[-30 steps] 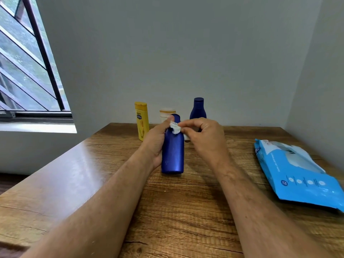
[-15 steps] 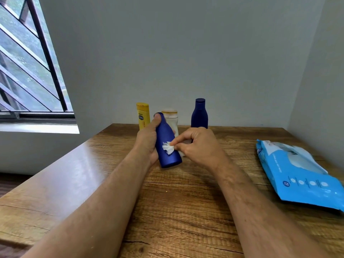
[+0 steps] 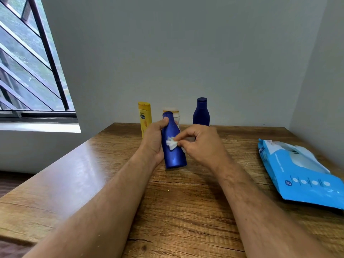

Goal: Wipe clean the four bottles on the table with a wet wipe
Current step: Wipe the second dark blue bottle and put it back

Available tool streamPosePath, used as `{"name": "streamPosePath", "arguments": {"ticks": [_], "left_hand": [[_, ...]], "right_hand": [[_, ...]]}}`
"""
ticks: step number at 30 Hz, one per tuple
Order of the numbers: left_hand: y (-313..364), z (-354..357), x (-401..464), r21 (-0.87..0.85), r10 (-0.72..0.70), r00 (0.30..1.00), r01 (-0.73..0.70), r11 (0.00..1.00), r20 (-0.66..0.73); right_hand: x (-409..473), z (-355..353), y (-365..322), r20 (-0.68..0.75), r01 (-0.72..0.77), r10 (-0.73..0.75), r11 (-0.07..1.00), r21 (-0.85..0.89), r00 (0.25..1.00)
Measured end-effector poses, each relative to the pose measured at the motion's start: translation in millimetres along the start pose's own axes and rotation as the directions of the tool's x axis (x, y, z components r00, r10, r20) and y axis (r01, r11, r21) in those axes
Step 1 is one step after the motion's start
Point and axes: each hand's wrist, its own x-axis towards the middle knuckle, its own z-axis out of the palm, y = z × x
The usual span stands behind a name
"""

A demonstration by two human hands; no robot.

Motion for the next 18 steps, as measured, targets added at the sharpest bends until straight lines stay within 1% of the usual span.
{"name": "streamPosePath", "arguments": {"ticks": [1, 3, 5, 6, 7, 9, 12, 14, 16, 18], "left_hand": [[2.2, -2.3, 2.0, -0.022, 0.017, 0.999, -0.018, 1.000, -0.050], [6.3, -7.1, 6.3, -0.046, 0.055, 0.989, -0.062, 0.997, -0.140], [8.4, -8.2, 7.7, -0.076, 0.076, 0.981, -0.091, 0.993, -0.178], [8.9, -7.6, 6.9, -0.092, 0.077, 0.982, -0.095, 0.991, -0.175], [8.7, -6.8, 6.1, -0.102, 0.071, 0.985, -0.088, 0.991, -0.159], [7.2, -4.8, 2.8, -0.096, 0.032, 0.996, -0.040, 0.995, -0.082], [0.6, 1.1, -3.4, -0.011, -0.058, 0.994, 0.059, 0.998, 0.089], [-3.3, 4.2, -5.6, 0.018, -0.076, 0.982, 0.074, 0.997, 0.174], [-3.5, 4.5, -5.5, 0.025, -0.069, 0.975, 0.065, 0.998, 0.212], [-2.8, 5.2, -4.7, 0.010, -0.060, 0.980, 0.059, 0.998, 0.191]], "right_hand": [[-0.9, 0.9, -1.0, 0.059, -0.011, 0.012, 1.000, -0.027, 0.998], [-1.4, 2.5, -1.5, 0.123, -0.005, 0.016, 0.996, -0.086, 0.992], [-1.3, 2.1, -1.4, 0.138, 0.003, 0.011, 0.995, -0.102, 0.990], [-1.1, 1.5, -1.1, 0.135, 0.008, 0.007, 0.994, -0.106, 0.991], [-0.9, 1.1, -0.8, 0.124, 0.013, 0.000, 0.994, -0.109, 0.992], [-0.6, 1.0, -1.1, 0.065, 0.028, -0.023, 0.996, -0.080, 0.998], [1.4, -0.9, -2.1, -0.118, 0.072, -0.074, 0.997, -0.021, 0.990], [3.3, -3.8, -1.8, -0.219, 0.099, -0.103, 0.995, -0.029, 0.970], [4.3, -4.9, -1.6, -0.247, 0.105, -0.108, 0.994, -0.026, 0.963], [3.5, -4.4, -0.2, -0.222, 0.094, -0.099, 0.995, -0.035, 0.970]]}}
